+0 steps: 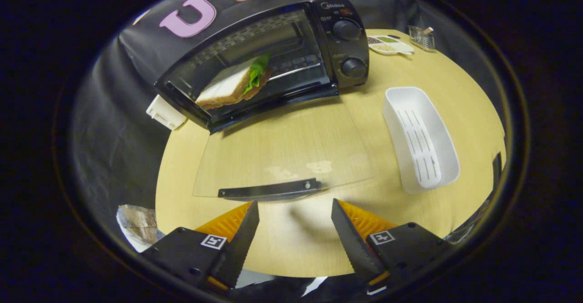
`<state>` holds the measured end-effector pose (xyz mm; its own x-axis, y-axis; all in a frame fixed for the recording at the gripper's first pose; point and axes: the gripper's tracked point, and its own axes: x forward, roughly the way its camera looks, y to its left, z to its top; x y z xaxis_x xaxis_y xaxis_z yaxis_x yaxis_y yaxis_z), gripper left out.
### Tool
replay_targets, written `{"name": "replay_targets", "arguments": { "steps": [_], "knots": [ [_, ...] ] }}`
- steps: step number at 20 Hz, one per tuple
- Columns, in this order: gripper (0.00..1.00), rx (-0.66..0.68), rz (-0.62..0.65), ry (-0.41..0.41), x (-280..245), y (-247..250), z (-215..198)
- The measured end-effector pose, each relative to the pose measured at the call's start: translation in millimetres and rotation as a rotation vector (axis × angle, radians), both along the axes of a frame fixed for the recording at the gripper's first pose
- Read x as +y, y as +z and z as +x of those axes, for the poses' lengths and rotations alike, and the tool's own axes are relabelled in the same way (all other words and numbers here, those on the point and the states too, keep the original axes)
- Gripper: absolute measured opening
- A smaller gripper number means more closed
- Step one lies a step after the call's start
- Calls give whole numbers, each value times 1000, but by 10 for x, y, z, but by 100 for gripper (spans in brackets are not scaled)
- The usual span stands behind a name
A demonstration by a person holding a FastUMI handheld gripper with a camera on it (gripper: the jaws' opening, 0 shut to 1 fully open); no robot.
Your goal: Open the toaster oven, put the food inside, and close the toaster oven door.
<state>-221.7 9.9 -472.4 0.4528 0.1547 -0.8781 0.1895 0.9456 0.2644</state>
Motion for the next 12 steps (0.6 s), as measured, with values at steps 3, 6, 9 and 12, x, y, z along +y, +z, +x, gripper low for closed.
{"name": "replay_targets", "arguments": {
  "steps": [3, 6, 9, 12],
  "knots": [
    [98, -31, -7, 32, -56, 11, 101],
    [97, -50, -16, 58, -67, 58, 111],
    [97, -107, -49, 116, -66, 211, 189],
    [97, -180, -65, 146, -72, 548, 322]
  ]
}}
